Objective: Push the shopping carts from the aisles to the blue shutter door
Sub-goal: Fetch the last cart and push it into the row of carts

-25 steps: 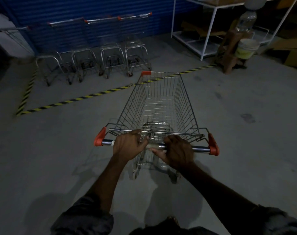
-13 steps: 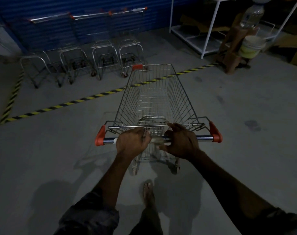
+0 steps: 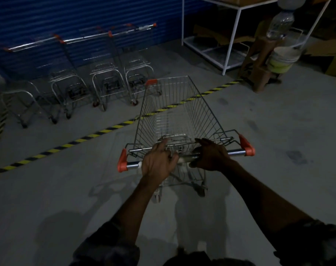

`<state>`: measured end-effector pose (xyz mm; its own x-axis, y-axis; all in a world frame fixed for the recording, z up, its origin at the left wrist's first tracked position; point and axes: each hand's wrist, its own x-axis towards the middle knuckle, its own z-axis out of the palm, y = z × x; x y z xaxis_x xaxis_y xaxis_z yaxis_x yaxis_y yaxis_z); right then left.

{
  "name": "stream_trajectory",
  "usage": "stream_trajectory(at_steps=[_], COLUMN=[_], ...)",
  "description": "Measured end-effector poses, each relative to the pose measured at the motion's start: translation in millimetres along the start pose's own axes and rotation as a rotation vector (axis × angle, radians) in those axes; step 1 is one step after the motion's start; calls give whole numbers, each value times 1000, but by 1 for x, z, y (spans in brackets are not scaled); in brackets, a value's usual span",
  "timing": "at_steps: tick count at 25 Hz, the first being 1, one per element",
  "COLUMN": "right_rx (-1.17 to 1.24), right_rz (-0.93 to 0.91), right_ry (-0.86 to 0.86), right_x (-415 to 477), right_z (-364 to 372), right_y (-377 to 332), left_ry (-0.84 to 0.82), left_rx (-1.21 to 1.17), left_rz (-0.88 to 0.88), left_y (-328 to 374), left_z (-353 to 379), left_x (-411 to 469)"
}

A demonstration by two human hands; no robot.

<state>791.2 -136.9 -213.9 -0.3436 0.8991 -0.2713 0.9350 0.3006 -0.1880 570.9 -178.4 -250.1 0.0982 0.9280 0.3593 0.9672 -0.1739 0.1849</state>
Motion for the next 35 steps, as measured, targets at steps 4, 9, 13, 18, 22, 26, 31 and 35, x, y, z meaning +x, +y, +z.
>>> stream_trajectory(at_steps=[4,9,13,18,22,26,31,35], right_rx=[14,13,-36,-101,-33,-4,-42,35], right_rz=[33,12,-40,-80,-44,6,60,102], right_ry=[6,68,63,38,40,95,155,159], right_x=[69,160,240,328,396,479,585,652], right_z=[-29,-51,-67,-97,-124,-138,-167,-200], right_y=[11,40,60,81,92,112,142,167], left_ry=[-160,-168,-212,-323,-348,-308,-292,-343], left_rx=[40,58,-36,-100,-102,-115,-97,-66], left_rz=[-64,33,49,-21,-26,10,74,112], left_y=[-18,-47,-74,-105,-126,-145,-173,-184], left_z=[17,49,70,98,120,145,190,215], left_x=[76,168,246,349,427,510,616,697])
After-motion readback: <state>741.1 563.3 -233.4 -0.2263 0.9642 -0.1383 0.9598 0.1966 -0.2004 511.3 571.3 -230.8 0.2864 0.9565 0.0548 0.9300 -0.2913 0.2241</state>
